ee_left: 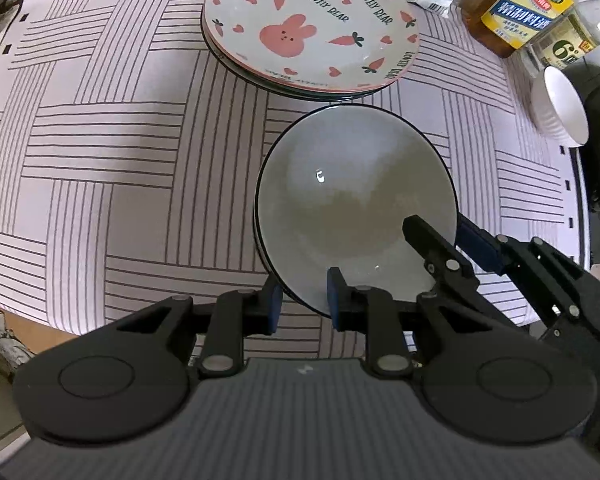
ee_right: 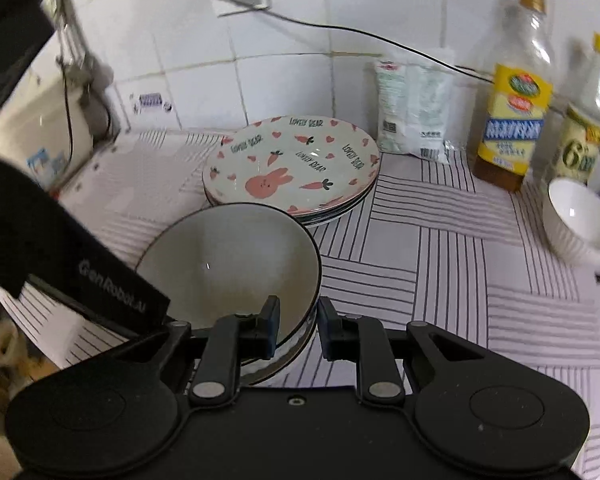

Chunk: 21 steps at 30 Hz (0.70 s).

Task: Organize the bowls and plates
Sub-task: 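Lift the second white bowl, lower it into the first bowl, open both grippers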

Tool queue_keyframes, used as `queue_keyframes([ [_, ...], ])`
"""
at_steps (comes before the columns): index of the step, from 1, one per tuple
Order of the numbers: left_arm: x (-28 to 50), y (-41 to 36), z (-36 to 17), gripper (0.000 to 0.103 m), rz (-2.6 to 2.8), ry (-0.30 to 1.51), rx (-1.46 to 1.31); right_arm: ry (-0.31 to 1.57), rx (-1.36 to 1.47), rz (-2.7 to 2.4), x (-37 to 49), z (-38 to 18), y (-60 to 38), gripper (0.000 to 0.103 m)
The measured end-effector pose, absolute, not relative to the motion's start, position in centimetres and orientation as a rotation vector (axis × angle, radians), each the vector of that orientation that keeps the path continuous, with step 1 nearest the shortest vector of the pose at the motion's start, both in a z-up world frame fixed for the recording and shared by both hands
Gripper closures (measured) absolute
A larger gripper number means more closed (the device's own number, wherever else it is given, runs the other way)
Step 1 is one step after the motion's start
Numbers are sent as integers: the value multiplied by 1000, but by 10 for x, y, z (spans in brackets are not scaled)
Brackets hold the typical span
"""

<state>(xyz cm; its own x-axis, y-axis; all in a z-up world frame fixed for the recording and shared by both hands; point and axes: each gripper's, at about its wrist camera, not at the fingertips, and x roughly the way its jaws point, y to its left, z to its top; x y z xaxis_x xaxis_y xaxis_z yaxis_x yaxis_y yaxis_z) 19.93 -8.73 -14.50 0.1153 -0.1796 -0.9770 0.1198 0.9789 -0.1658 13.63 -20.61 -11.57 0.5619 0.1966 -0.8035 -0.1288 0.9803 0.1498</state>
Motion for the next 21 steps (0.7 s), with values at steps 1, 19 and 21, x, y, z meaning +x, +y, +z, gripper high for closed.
queue_keyframes([
  [1,200,-87,-145,82,-220,1441,-49,958,70,196,137,-116,-205,79],
  [19,199,-86,-144,81,-222,1428,-28,944,-82,180,135,-125,-192,82],
  [21,197,-85,-140,78,-214,1416,-23,945,-74,176,135,-125,-193,82],
])
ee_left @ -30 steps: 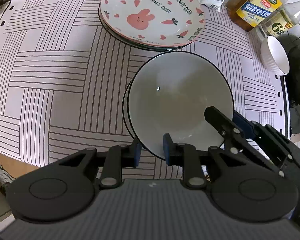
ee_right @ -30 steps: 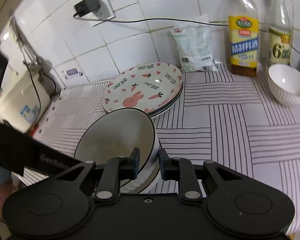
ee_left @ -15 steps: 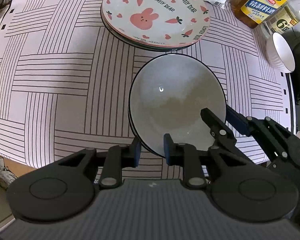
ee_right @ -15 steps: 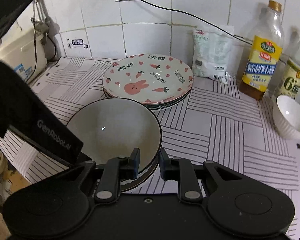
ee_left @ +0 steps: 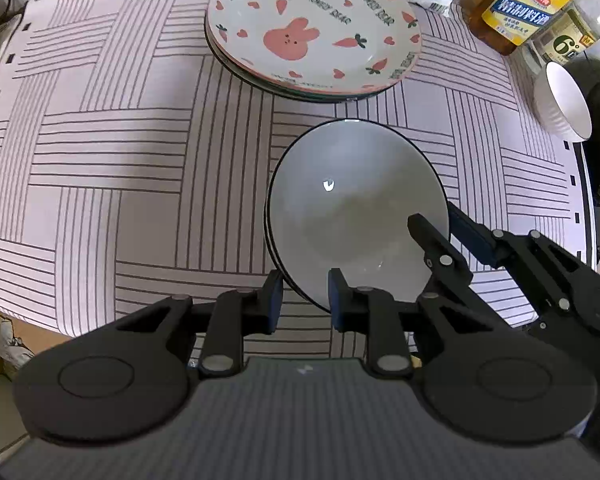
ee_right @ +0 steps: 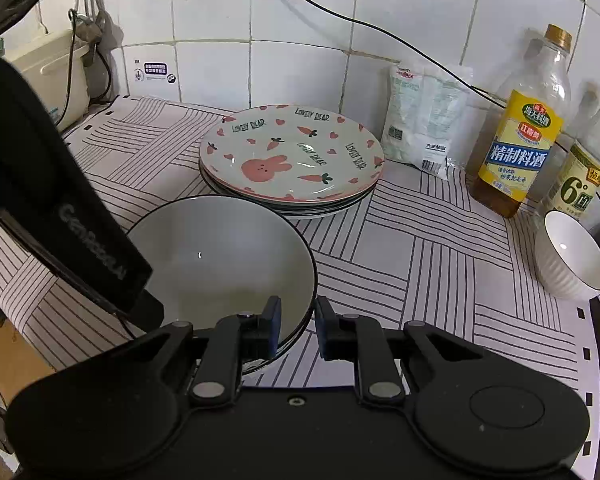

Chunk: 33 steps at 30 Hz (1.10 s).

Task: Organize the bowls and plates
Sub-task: 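Lift the second white bowl, lower it into the first bowl, open both grippers, then move both grippers to the last white bowl by the stove and close on its rim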

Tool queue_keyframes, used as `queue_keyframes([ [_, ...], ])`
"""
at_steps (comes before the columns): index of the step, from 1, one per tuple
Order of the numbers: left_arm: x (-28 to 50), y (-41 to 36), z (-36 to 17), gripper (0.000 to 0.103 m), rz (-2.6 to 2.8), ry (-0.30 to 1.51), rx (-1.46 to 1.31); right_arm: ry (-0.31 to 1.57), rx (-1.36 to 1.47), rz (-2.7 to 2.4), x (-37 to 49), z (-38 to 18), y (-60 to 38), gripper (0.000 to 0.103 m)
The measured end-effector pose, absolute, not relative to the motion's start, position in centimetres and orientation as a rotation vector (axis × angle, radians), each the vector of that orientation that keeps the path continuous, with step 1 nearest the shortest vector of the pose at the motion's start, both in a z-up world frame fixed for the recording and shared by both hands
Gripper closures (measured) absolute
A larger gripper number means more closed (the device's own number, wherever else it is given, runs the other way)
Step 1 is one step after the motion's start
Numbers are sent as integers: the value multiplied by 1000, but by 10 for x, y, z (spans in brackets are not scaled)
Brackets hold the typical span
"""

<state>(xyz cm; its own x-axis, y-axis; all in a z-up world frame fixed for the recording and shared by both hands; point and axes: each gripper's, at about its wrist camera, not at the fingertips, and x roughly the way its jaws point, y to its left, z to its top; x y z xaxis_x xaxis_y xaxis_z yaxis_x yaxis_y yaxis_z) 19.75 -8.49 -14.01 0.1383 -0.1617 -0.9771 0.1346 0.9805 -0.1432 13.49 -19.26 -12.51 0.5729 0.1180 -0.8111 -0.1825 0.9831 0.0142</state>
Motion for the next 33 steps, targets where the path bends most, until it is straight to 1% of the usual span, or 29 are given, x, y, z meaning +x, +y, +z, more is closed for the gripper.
queue_keyframes([
  [4,194,-88,-123,76,-220,1373,8,944,17,179,133,-119,-203,81],
  [5,192,-90,-118,74,-225,1361,18,929,47,185,131,-116,-207,80],
  [8,187,-99,-103,74,-245,1318,59,880,111,197,123,-104,-219,76],
  [15,179,-130,-73,71,-311,1251,138,805,171,146,106,-86,-253,74],
  [21,179,-165,-56,70,-378,1213,179,770,200,74,95,-79,-287,69],
  [24,182,-184,-49,66,-409,1207,202,749,208,45,91,-76,-306,62],
  [26,187,-198,-45,62,-437,1195,213,741,203,42,90,-76,-318,51],
  [29,196,-218,-42,62,-460,1182,234,729,184,38,92,-76,-337,40],
  [31,204,-233,-44,60,-475,1173,249,726,178,29,94,-80,-350,37],
  [33,212,-247,-48,53,-489,1163,261,731,174,5,98,-86,-363,35],
])
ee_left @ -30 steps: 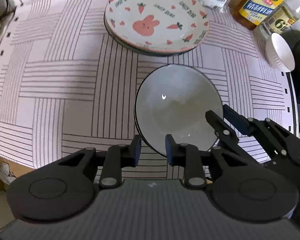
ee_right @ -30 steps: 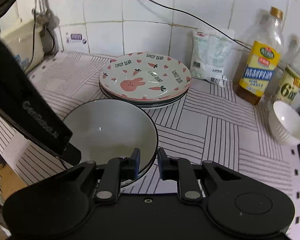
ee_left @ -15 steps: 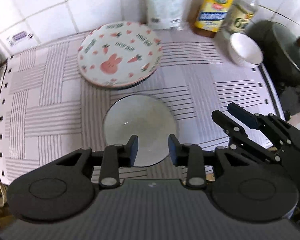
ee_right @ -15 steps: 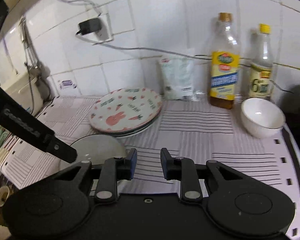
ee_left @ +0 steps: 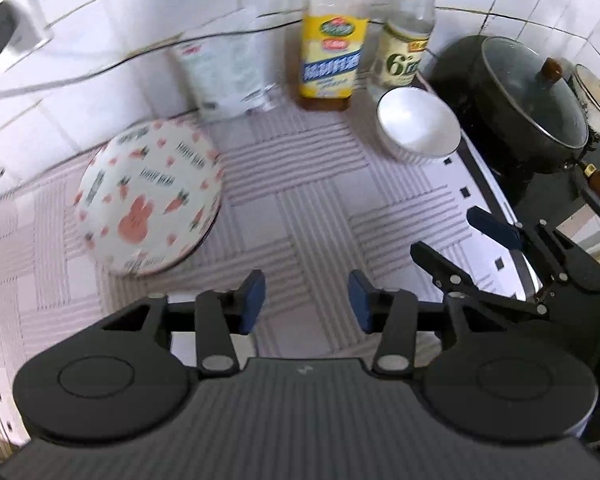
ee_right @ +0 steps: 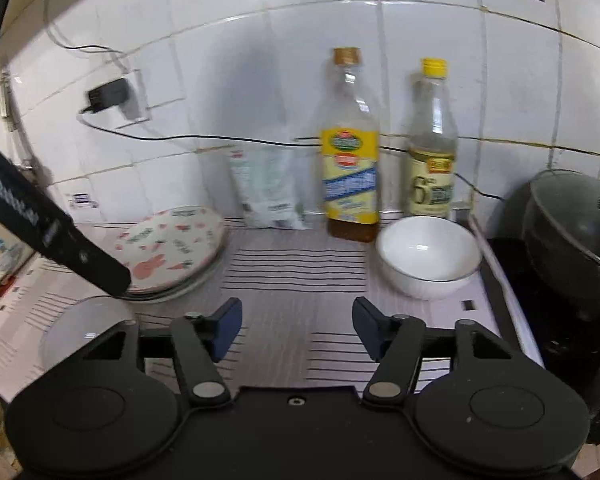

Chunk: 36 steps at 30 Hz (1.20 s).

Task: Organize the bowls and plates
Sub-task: 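Move both grippers to the last white bowl by the stove and close on its rim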

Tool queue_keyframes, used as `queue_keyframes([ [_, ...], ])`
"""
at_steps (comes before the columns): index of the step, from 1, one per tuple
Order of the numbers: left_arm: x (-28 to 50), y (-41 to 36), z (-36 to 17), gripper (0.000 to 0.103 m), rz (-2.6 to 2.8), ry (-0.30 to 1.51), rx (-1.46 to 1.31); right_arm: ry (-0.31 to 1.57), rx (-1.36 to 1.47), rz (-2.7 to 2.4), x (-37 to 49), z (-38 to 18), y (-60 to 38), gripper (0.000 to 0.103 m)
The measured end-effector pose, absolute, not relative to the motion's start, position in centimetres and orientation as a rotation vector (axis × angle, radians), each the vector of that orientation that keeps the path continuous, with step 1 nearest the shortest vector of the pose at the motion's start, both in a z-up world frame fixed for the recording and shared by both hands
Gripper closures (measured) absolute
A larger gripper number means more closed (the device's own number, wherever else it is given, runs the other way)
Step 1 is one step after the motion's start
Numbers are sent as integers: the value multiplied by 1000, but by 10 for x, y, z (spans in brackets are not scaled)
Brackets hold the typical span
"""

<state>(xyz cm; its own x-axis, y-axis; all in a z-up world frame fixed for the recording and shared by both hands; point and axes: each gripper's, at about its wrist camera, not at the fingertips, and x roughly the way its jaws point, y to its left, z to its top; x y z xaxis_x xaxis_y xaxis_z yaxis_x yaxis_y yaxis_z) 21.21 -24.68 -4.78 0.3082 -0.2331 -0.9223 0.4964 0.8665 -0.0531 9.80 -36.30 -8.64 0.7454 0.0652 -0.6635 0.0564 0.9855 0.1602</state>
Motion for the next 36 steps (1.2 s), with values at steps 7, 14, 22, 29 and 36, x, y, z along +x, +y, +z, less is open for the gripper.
queue_keyframes([
  [7,241,-301,-79,49,-557,1165,290,729,204,-83,111,-120,-409,31],
  [14,262,-341,-92,46,-598,1132,257,775,203,-157,130,-155,-428,21],
  [22,290,-376,-113,31,-638,1063,256,826,227,-190,161,-181,-436,11],
  [29,318,-388,-150,31,-609,1015,275,847,233,-233,186,-189,-445,11],
  [36,333,-397,-169,35,-647,1036,217,829,217,-255,198,-195,-445,11],
])
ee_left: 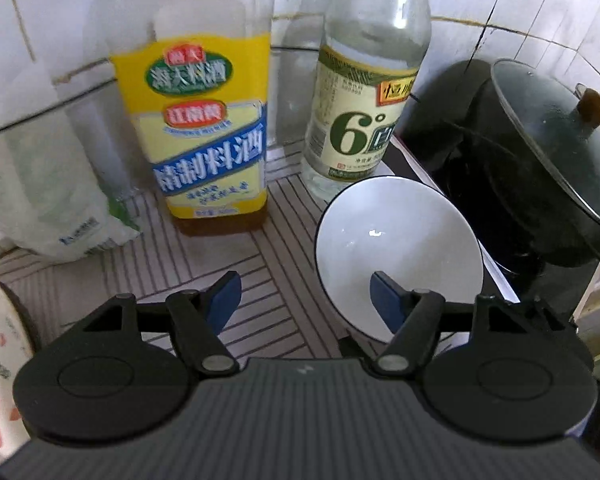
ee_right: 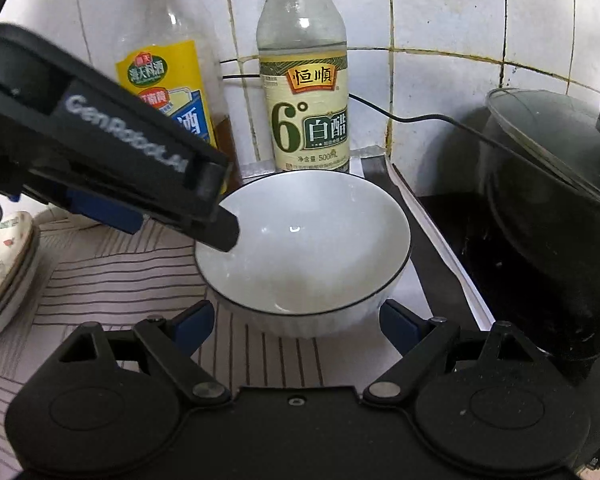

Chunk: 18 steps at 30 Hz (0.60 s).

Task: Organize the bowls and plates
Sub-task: 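Move both grippers to the last white bowl by the stove and close on its rim, then lift the last white bowl and carry it toward the bowl stack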

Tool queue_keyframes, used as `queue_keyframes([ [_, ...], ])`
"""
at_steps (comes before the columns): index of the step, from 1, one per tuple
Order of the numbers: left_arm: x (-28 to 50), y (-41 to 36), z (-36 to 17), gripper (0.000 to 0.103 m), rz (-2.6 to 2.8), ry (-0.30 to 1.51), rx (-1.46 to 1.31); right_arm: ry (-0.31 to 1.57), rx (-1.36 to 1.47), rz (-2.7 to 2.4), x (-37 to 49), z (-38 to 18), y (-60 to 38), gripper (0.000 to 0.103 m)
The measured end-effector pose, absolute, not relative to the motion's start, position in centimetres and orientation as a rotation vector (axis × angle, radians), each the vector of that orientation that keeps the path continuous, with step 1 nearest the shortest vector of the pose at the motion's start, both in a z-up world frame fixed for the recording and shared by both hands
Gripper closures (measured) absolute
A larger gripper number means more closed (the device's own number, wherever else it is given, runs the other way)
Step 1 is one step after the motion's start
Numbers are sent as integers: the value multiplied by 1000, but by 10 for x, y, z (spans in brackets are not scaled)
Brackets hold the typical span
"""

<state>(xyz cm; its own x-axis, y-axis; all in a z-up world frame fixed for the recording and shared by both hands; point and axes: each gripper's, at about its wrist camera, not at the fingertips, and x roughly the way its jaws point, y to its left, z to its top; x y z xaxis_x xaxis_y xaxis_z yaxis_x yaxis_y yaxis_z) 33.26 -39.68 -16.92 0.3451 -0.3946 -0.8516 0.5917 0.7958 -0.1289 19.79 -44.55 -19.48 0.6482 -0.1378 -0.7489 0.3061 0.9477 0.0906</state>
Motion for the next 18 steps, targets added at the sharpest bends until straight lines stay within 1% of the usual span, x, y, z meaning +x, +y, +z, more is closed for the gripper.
queue_keyframes([
  [1,335,-398,-172,37,-655,1040,203,825,215,-256,200,-197,-446,11],
  [3,340,-400,-177,44,-670,1035,166,819,211,-262,202,-201,-446,11],
  [4,344,-400,-181,46,-660,1037,144,818,206,-266,202,-203,-446,11],
  [5,349,-399,-186,50,-638,1051,130,816,197,-267,203,-205,-446,10],
  [7,359,-396,-193,60,-626,1092,82,822,191,-262,207,-208,-447,11],
  [9,365,-394,-197,75,-630,1112,61,823,178,-257,209,-209,-448,11],
  [11,367,-392,-199,80,-664,1121,39,817,183,-250,209,-210,-449,11],
  [16,376,-386,-205,81,-666,1173,-43,824,184,-246,215,-214,-450,11],
  [17,376,-386,-205,84,-671,1172,-39,829,175,-248,216,-214,-449,11],
  [18,376,-388,-205,88,-684,1170,-28,832,166,-252,217,-214,-448,11],
])
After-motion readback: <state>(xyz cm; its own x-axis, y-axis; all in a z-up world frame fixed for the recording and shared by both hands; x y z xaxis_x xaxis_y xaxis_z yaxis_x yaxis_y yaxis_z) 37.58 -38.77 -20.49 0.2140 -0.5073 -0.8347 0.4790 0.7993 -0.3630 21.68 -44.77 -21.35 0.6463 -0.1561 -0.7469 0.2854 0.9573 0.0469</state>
